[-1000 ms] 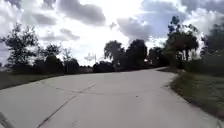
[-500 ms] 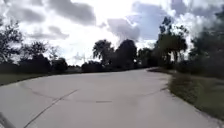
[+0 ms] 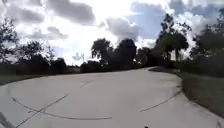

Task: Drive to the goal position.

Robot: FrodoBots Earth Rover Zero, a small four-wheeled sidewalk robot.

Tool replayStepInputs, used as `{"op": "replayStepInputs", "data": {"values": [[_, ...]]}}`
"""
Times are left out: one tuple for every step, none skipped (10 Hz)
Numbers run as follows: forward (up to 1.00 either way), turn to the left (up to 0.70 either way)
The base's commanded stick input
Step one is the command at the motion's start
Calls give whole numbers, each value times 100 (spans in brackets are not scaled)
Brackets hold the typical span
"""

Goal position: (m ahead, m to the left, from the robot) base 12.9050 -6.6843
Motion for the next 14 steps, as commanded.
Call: {"op": "replayStepInputs", "data": {"values": [[100, 0], [100, 0], [100, 0], [100, 0], [100, 0], [100, 0], [100, 0], [100, 0], [100, 0], [100, 0], [100, 0], [100, 0], [100, 0], [100, 0]]}}
